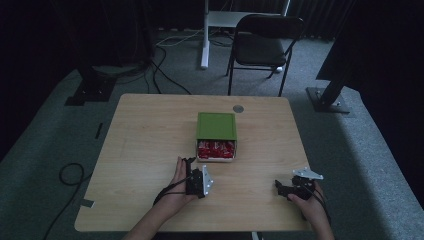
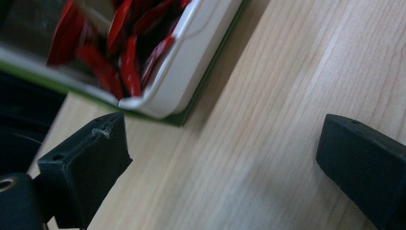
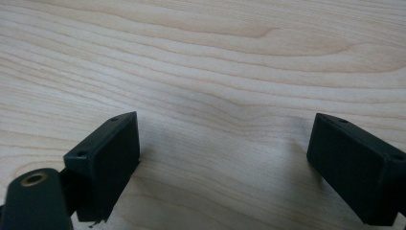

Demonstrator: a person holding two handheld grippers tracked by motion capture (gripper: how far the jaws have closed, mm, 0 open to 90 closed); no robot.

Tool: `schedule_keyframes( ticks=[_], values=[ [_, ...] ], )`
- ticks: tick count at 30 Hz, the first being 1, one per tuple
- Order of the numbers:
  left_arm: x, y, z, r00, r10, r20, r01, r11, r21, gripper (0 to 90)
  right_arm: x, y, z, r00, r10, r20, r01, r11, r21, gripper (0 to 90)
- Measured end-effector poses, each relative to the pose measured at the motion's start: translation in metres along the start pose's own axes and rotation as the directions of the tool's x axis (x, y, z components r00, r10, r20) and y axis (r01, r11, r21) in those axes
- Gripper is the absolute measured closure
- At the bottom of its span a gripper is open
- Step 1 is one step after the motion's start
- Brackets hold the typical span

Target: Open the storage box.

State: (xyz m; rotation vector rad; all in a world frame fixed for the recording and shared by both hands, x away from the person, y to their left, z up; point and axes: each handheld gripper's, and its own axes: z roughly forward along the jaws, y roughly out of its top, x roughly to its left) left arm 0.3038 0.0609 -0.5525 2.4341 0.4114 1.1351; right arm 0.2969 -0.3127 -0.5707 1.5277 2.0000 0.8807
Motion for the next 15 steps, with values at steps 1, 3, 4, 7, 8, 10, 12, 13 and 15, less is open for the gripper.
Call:
schedule_keyframes(
  ticks=[1,3,4,7,8,10,12,13,15],
  values=[
    [-0.001,0.002,0.001,0.9999,0.017,-0.005,-0.017,0.9999,-0.002,4.5,0.000,0.000,0.000,1.0000,0.000,0.000,0.000,1.000,0.000,10.4],
    [-0.004,0.006,0.002,0.9993,0.036,-0.010,-0.036,0.9992,-0.018,4.5,0.000,0.000,0.000,1.0000,0.000,0.000,0.000,1.000,0.000,10.4],
    [-0.005,0.009,0.002,0.9991,0.042,-0.005,-0.043,0.9987,-0.027,4.5,0.000,0.000,0.000,1.0000,0.000,0.000,0.000,1.000,0.000,10.4],
    [-0.010,0.014,0.005,0.9961,0.085,-0.023,-0.086,0.9955,-0.041,4.4,0.000,0.000,0.000,1.0000,0.000,0.000,0.000,1.000,0.000,10.4],
    [-0.012,0.016,0.006,0.9943,0.103,-0.030,-0.104,0.9939,-0.038,4.4,0.000,0.000,0.000,1.0000,0.000,0.000,0.000,1.000,0.000,10.4],
    [-0.014,0.018,0.008,0.9930,0.113,-0.036,-0.114,0.9927,-0.038,4.6,0.000,0.000,0.000,1.0000,0.000,0.000,0.000,1.000,0.000,10.4],
    [-0.016,0.021,0.009,0.9865,0.155,-0.054,-0.157,0.9869,-0.038,4.7,0.000,0.000,0.000,1.0000,0.000,0.000,0.000,1.000,0.000,10.5],
    [-0.017,0.022,0.010,0.9865,0.154,-0.055,-0.157,0.9867,-0.044,4.7,0.000,0.000,0.000,1.0000,0.000,0.000,0.000,1.000,0.000,10.5],
    [-0.018,0.024,0.011,0.9823,0.177,-0.060,-0.181,0.9822,-0.051,4.7,0.000,0.000,0.000,1.0000,0.001,0.000,-0.001,1.000,0.000,10.5]
  ],
)
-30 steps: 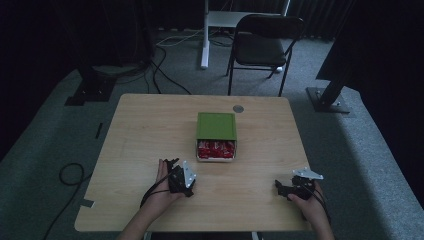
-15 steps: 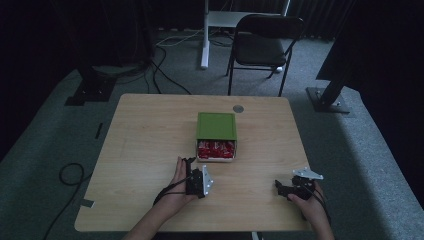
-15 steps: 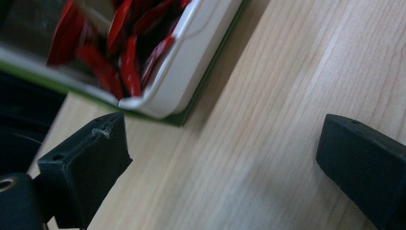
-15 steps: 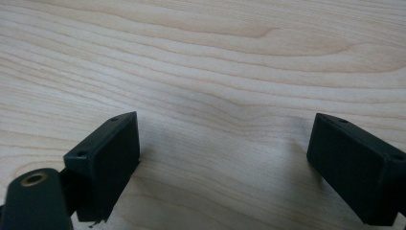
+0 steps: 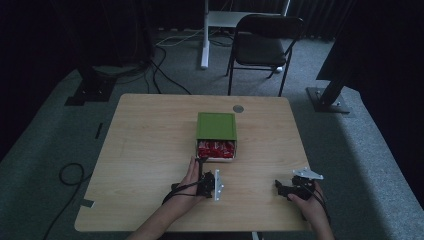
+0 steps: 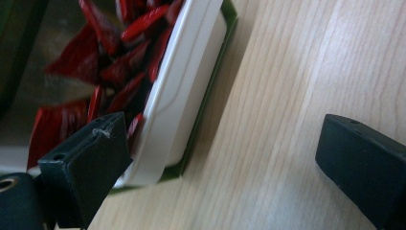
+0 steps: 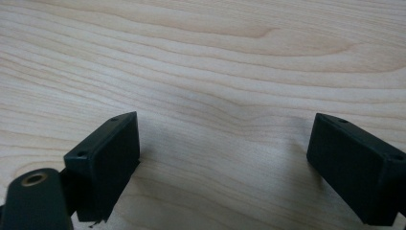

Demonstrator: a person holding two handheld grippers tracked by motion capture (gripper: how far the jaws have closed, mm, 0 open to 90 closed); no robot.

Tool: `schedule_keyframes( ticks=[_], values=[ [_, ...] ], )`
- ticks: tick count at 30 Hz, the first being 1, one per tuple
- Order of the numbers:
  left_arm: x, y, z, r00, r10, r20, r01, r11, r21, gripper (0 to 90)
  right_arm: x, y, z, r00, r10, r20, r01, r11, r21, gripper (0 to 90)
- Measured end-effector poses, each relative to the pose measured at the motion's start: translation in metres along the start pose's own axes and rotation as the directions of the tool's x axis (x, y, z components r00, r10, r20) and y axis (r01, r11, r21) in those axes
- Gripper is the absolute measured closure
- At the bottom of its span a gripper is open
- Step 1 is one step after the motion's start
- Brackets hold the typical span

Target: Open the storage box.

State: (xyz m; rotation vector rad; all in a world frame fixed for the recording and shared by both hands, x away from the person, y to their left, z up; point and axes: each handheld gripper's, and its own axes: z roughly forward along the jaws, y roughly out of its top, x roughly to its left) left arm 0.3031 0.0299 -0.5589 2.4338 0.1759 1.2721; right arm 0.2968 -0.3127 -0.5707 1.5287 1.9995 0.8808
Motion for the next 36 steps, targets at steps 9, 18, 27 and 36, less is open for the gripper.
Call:
schedule_keyframes(
  ticks=[9,18,27,36],
  values=[
    [0.001,0.007,0.006,0.9972,0.053,-0.052,-0.055,0.9981,-0.028,14.4,0.000,0.000,0.000,1.0000,0.000,0.000,0.000,1.000,0.000,10.5],
    [-0.001,0.011,0.015,0.9908,0.108,-0.082,-0.109,0.9939,-0.011,31.1,0.000,0.000,0.000,1.0000,0.000,0.000,0.000,1.000,0.000,10.6],
    [0.000,0.014,0.022,0.9757,0.162,-0.148,-0.162,0.9867,0.012,50.8,0.000,0.000,0.000,1.0000,0.000,0.000,0.000,1.000,-0.001,10.6],
    [-0.002,0.017,0.025,0.9550,0.198,-0.221,-0.192,0.9803,0.046,68.6,0.000,0.000,0.000,1.0000,0.000,0.000,0.000,1.000,-0.001,10.6]
  ],
)
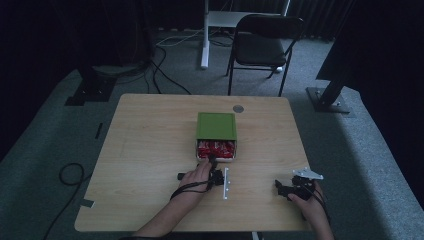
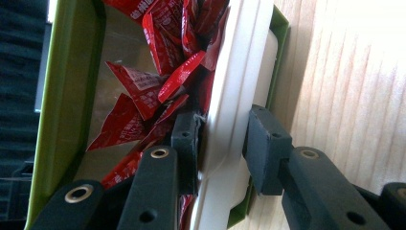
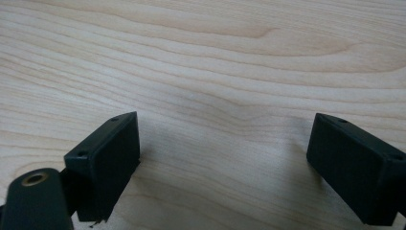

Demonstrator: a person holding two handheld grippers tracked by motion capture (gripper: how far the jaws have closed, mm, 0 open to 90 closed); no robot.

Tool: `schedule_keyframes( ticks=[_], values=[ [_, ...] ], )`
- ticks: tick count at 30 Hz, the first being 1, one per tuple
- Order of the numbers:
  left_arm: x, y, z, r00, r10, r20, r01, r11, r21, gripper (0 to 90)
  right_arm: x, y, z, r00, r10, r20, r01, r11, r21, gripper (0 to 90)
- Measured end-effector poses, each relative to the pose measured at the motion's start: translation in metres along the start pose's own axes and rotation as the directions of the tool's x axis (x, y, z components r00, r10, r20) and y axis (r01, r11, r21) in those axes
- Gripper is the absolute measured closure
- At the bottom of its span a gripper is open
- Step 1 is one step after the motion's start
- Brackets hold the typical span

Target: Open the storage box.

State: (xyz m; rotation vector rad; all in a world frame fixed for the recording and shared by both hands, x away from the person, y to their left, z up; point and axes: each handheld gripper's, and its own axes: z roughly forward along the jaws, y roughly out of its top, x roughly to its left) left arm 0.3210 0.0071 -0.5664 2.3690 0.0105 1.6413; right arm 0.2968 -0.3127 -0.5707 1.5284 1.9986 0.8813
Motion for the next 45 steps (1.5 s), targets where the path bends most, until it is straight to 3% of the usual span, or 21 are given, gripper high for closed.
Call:
schedule_keyframes(
  ticks=[7,15,30,45],
  values=[
    [0.000,-0.002,0.000,0.9996,0.027,-0.003,-0.027,0.9995,-0.019,69.6,0.000,0.000,0.000,1.0000,0.000,0.000,0.000,1.000,0.000,10.6],
    [0.002,0.000,-0.003,0.9985,0.050,0.024,-0.049,0.9986,-0.016,70.6,0.000,0.000,0.000,1.0000,0.000,0.000,0.000,1.000,0.000,10.6],
    [-0.003,0.002,-0.018,0.9956,0.088,0.034,-0.087,0.9960,-0.019,71.3,0.000,0.000,0.000,1.0000,0.000,0.000,0.000,1.000,0.000,10.6],
    [-0.008,0.005,-0.035,0.9938,0.098,0.053,-0.097,0.9949,-0.027,71.6,0.000,0.000,0.000,1.0000,0.000,0.000,0.000,1.000,0.000,10.6]
  ],
)
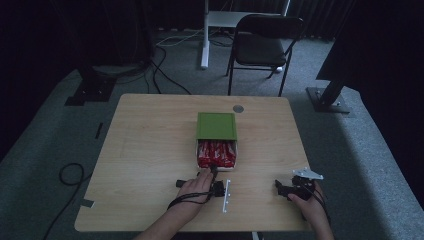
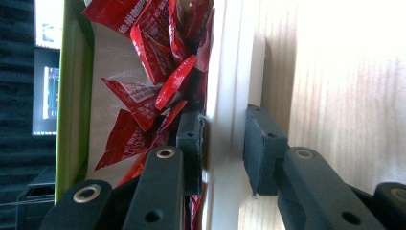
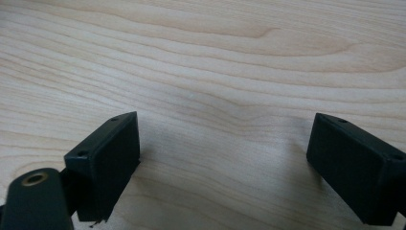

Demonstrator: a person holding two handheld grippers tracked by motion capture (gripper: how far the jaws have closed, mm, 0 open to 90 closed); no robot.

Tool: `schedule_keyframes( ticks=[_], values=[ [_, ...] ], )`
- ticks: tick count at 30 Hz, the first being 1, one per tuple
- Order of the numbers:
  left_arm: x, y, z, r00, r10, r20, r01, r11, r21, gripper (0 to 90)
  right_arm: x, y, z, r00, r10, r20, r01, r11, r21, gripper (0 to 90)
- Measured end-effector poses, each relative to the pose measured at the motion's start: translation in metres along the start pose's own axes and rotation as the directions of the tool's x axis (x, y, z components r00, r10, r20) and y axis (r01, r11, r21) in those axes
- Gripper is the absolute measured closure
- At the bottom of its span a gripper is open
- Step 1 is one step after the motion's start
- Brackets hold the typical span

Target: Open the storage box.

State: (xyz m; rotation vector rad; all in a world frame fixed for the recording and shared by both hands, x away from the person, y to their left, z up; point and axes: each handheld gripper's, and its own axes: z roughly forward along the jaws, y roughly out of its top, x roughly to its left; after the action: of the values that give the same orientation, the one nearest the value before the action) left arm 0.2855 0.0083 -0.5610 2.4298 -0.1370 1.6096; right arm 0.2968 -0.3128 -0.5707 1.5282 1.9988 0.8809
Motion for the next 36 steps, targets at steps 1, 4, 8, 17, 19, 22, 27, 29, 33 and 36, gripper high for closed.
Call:
schedule_keyframes(
  ticks=[1,4,8,17,19,22,27,29,33,36],
  values=[
    [0.000,0.000,0.000,1.0000,0.000,0.000,0.000,1.0000,0.000,71.6,0.000,0.000,0.000,1.0000,0.000,0.000,0.000,1.000,0.000,10.6],
    [-0.001,0.003,-0.005,0.9999,0.008,0.011,-0.008,1.0000,0.003,71.6,0.000,0.000,0.000,1.0000,0.000,0.000,0.000,1.000,0.000,10.6],
    [-0.003,0.004,-0.009,0.9999,0.008,0.013,-0.008,1.0000,-0.005,71.6,0.000,0.000,0.000,1.0000,0.000,0.001,0.000,1.000,0.000,10.8],
    [-0.006,0.005,-0.017,0.9997,0.015,0.019,-0.015,0.9998,-0.009,71.6,0.000,0.000,0.000,1.0000,0.000,0.000,0.000,1.000,0.000,10.7],
    [-0.007,0.005,-0.019,0.9995,0.026,0.020,-0.026,0.9997,-0.006,71.5,0.000,0.000,0.000,1.0000,0.000,0.000,0.000,1.000,0.000,10.8],
    [-0.008,0.005,-0.022,0.9995,0.024,0.021,-0.024,0.9997,-0.008,71.5,0.000,0.000,0.000,1.0000,0.000,0.000,0.000,1.000,0.000,10.7],
    [-0.010,0.007,-0.027,0.9992,0.024,0.031,-0.024,0.9997,-0.011,71.5,0.000,0.000,0.000,1.0000,0.000,0.000,0.000,1.000,0.000,10.7],
    [-0.011,0.008,-0.030,0.9992,0.022,0.034,-0.021,0.9997,-0.012,71.4,0.000,0.000,0.000,1.0000,0.000,0.000,0.000,1.000,0.000,10.8],
    [-0.015,0.008,-0.034,0.9987,0.031,0.041,-0.031,0.9994,-0.015,71.4,0.000,0.000,0.000,1.0000,0.000,0.000,0.000,1.000,0.000,10.7],
    [-0.019,0.008,-0.036,0.9987,0.036,0.037,-0.035,0.9992,-0.019,71.4,0.000,0.000,0.000,1.0000,0.000,0.000,0.000,1.000,0.000,10.8]
  ],
)
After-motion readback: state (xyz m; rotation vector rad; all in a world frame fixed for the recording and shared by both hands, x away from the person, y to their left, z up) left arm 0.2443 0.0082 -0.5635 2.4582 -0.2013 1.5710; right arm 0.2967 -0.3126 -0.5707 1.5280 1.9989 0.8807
